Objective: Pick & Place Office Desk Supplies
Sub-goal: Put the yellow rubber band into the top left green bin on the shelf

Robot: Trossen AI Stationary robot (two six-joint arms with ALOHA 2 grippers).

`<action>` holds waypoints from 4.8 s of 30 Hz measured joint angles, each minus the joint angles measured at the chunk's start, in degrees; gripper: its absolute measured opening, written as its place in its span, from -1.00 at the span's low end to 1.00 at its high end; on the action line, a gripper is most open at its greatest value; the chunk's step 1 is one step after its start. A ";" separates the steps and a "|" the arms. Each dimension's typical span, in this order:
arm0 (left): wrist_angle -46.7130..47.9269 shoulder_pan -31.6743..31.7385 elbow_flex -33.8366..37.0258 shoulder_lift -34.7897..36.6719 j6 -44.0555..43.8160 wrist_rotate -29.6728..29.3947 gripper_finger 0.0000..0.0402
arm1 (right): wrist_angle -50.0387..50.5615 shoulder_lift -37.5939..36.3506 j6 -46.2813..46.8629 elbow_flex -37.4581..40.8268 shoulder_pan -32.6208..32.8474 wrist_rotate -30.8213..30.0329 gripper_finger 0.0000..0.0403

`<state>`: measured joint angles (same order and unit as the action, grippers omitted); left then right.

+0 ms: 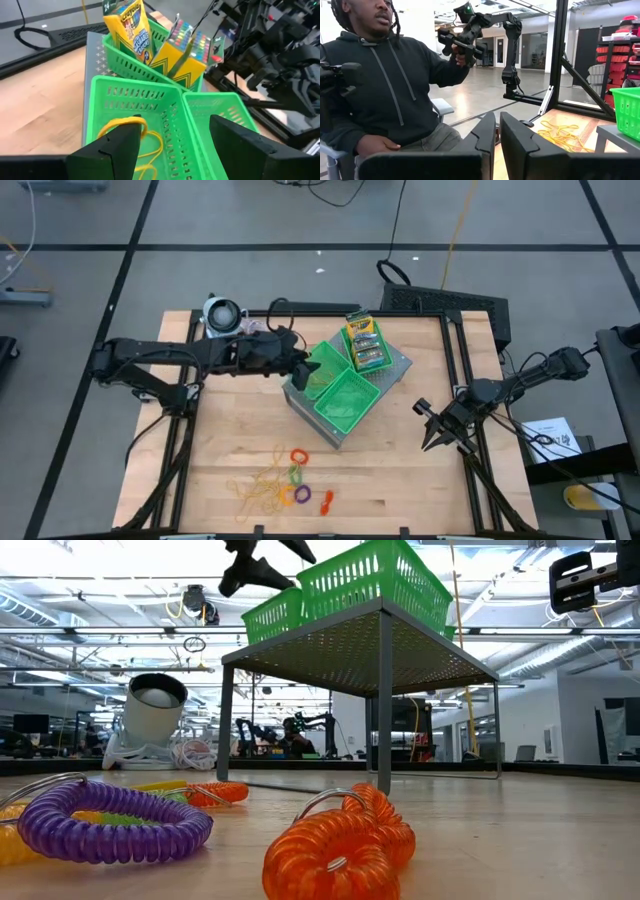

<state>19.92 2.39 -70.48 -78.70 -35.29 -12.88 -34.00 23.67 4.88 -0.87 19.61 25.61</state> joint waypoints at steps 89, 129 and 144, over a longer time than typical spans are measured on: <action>22.02 -29.99 3.85 -29.89 -32.23 6.53 -0.29 | 0.00 0.00 -0.01 0.00 -0.01 0.00 -0.90; 28.55 -34.58 4.04 1.29 -31.02 -28.75 -0.98 | 0.00 0.01 -0.02 0.01 0.00 0.00 -0.90; -1.11 -31.99 4.00 8.66 6.78 -38.31 -0.98 | 0.01 0.00 0.00 0.01 0.00 0.00 -0.90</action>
<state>18.80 -29.60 -66.48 -70.04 -28.51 -51.20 -33.99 23.67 4.89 -0.86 19.61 25.61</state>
